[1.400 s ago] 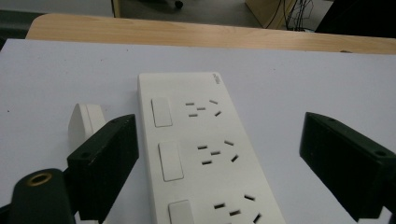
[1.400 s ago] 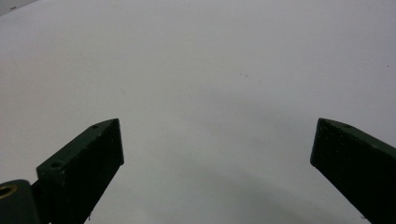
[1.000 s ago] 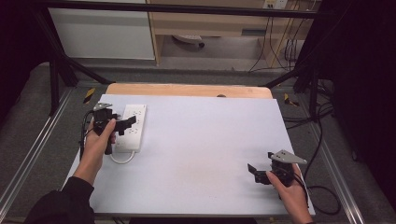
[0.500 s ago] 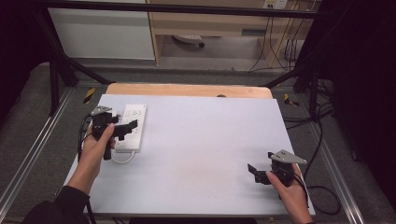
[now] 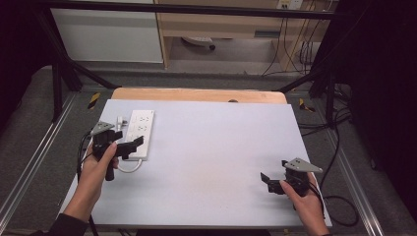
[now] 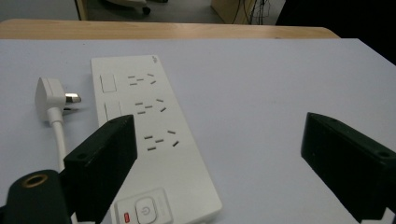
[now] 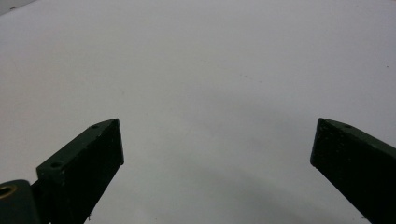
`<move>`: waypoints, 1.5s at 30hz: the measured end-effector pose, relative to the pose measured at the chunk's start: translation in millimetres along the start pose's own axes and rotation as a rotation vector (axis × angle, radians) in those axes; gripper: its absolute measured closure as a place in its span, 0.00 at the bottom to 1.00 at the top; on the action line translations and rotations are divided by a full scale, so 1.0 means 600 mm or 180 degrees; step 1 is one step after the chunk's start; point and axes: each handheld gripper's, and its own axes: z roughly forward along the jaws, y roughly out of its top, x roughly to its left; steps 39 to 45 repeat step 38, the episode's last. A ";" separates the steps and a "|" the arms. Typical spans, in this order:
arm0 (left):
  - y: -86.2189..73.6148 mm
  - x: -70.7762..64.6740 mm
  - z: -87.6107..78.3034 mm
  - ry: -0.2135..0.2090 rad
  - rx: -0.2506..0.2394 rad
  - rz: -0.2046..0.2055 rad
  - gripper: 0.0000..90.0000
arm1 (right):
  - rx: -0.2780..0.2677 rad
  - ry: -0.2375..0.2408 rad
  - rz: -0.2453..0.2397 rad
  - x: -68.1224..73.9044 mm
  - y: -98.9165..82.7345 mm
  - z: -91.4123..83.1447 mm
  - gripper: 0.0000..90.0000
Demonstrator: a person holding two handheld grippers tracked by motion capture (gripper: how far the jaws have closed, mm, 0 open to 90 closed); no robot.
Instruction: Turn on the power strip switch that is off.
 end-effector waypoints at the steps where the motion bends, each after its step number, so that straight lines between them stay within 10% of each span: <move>1: -0.003 -0.002 -0.005 -0.0004 -0.0007 0.0003 0.12 | -0.0003 0.0000 -0.0006 0.000 0.000 0.000 0.03; 19: -0.080 -0.018 -0.072 -0.0025 -0.0168 -0.0068 0.13 | -0.0002 -0.0002 -0.0002 0.000 0.000 -0.001 0.03; 35: -0.167 -0.039 -0.083 0.0012 0.0178 0.0267 0.13 | 0.0025 -0.0112 0.0094 -0.011 -0.002 0.006 0.03; 45: -0.170 -0.038 -0.078 0.0043 0.0241 0.0312 0.13 | 0.0182 -0.0190 0.0110 -0.016 -0.006 0.019 0.04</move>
